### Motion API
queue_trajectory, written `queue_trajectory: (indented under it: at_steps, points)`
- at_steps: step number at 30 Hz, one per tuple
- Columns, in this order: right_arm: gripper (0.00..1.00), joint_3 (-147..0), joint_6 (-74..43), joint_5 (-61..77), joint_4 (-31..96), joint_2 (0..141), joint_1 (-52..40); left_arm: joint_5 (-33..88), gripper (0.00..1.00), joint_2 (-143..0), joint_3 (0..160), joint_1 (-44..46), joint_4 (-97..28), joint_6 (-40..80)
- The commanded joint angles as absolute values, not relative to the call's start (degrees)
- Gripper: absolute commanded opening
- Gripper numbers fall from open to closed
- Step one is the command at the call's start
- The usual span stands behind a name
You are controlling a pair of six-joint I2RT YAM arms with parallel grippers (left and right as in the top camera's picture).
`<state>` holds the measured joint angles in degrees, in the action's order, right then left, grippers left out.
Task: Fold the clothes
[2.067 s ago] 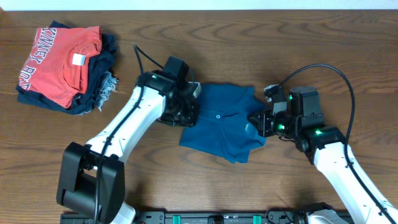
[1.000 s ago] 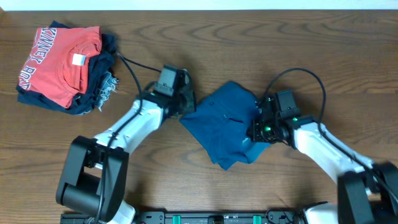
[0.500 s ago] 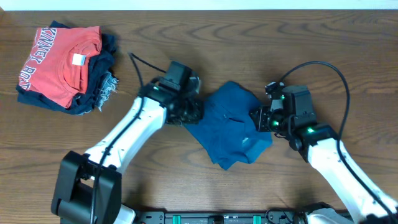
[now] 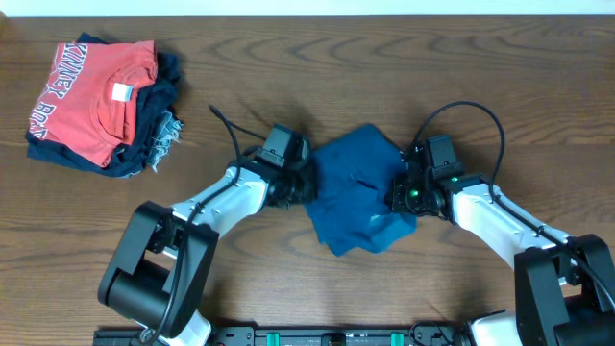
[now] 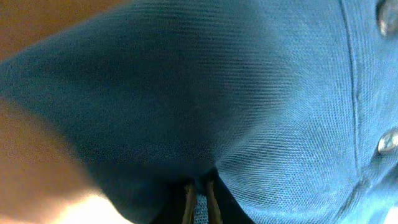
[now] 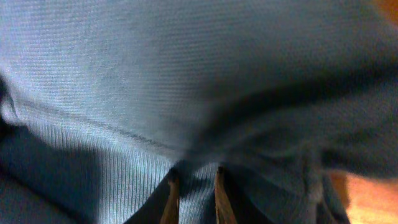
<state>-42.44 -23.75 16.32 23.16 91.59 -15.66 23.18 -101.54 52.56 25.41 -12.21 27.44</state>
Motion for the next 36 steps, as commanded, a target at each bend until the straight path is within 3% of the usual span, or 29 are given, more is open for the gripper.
queue_trajectory:
  at_steps: [1, 7, 9, 12, 16, 19, 23, 27, 36]
  points:
    - [0.21, -40.49, -26.81, 13.98, 25.78, 93.03, -18.61, 19.75, 0.11, -103.61, 53.63, 21.71, -10.24, 23.14]
    - [0.26, -41.06, -23.73, 14.48, 26.15, 87.55, -19.35, 28.77, 0.17, -102.35, 61.49, 17.76, -16.12, 19.49]
    - [0.36, -41.63, -18.98, 16.40, 26.22, 83.61, -19.14, 29.39, 0.28, -100.90, 63.96, 17.06, -21.30, 18.39]
    - [0.44, -41.78, -12.84, 20.67, 26.20, 78.13, -19.09, 29.95, 0.53, -97.89, 65.67, 15.99, -28.32, 18.33]
    - [0.45, -41.78, -12.27, 21.23, 25.61, 75.11, -19.11, 32.64, 0.63, -94.80, 65.65, 14.00, -33.78, 17.15]
    - [0.40, -41.54, -12.12, 20.75, 24.08, 76.47, -19.09, 35.29, 0.70, -94.67, 65.43, 12.84, -37.41, 17.15]
    - [0.21, -41.54, -13.80, 18.26, 22.31, 81.23, -19.03, 35.46, 0.77, -94.78, 63.02, 12.84, -37.85, 17.12]
    - [0.11, -41.54, -17.72, 17.32, 21.39, 87.90, -18.65, 36.69, 0.79, -94.83, 59.88, 13.10, -37.87, 17.15]
    - [0.06, -41.54, -21.23, 17.34, 21.45, 95.74, -18.65, 39.11, 0.89, -96.31, 50.96, 13.78, -28.10, 23.59]
